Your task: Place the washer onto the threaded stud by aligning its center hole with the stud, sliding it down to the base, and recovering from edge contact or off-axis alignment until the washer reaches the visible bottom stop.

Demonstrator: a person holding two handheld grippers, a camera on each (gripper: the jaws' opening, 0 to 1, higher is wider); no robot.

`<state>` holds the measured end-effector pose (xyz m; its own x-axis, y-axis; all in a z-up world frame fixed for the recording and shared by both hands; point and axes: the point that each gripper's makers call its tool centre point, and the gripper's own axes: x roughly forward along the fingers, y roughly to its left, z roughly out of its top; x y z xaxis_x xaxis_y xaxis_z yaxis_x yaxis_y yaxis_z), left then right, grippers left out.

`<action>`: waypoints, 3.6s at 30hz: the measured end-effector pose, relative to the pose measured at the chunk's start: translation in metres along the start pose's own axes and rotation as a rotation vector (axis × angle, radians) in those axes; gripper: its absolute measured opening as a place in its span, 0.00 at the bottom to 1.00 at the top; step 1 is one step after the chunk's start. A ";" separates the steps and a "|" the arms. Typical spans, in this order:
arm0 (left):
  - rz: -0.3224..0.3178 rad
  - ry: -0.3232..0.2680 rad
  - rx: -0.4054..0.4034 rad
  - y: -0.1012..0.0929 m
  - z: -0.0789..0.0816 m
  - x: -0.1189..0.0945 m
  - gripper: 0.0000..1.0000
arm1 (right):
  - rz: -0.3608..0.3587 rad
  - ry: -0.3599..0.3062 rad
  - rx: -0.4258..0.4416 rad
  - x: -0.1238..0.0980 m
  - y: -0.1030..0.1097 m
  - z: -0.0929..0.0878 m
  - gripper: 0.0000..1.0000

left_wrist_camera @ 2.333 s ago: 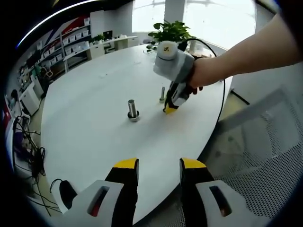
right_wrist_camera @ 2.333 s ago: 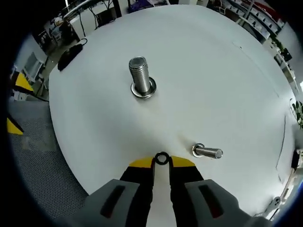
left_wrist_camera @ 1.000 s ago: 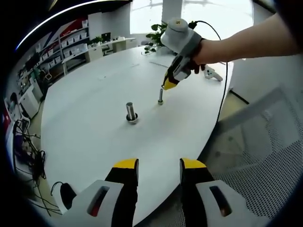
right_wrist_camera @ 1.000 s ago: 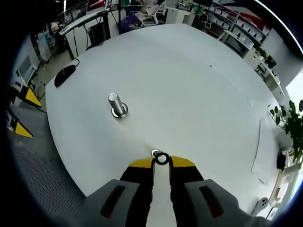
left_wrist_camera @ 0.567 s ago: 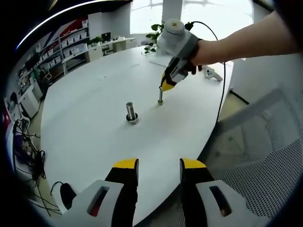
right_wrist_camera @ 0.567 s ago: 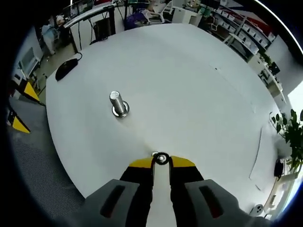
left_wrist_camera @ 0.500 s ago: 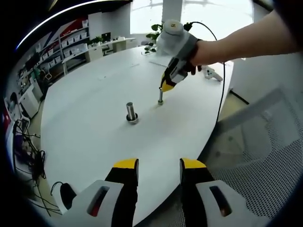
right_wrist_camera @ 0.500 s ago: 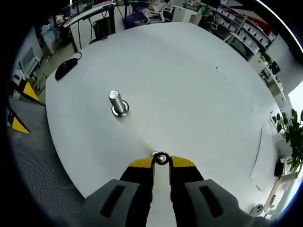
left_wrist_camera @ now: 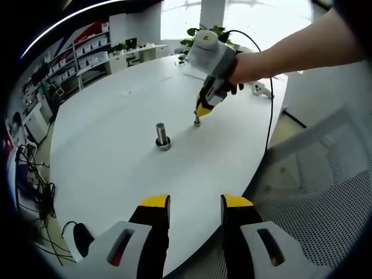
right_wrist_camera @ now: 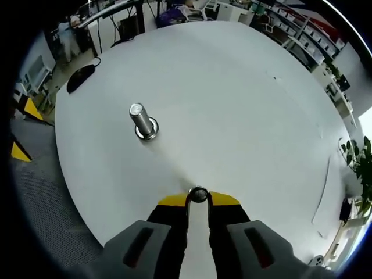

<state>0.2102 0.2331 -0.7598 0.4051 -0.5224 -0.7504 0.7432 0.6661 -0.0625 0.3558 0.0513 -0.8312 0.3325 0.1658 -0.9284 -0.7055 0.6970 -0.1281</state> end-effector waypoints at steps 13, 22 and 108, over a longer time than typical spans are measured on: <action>0.002 0.018 -0.009 0.001 -0.004 0.002 0.33 | 0.025 0.029 0.001 0.017 0.005 -0.007 0.14; 0.001 0.021 -0.006 0.000 -0.005 0.002 0.33 | 0.020 0.020 0.002 0.021 0.006 -0.011 0.16; 0.110 -0.311 -0.111 0.030 0.056 -0.032 0.37 | -0.080 -0.543 0.403 -0.136 0.072 -0.018 0.29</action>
<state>0.2494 0.2407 -0.7009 0.6353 -0.5699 -0.5212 0.6304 0.7725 -0.0763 0.2487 0.0667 -0.7208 0.7153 0.3560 -0.6013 -0.4120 0.9099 0.0486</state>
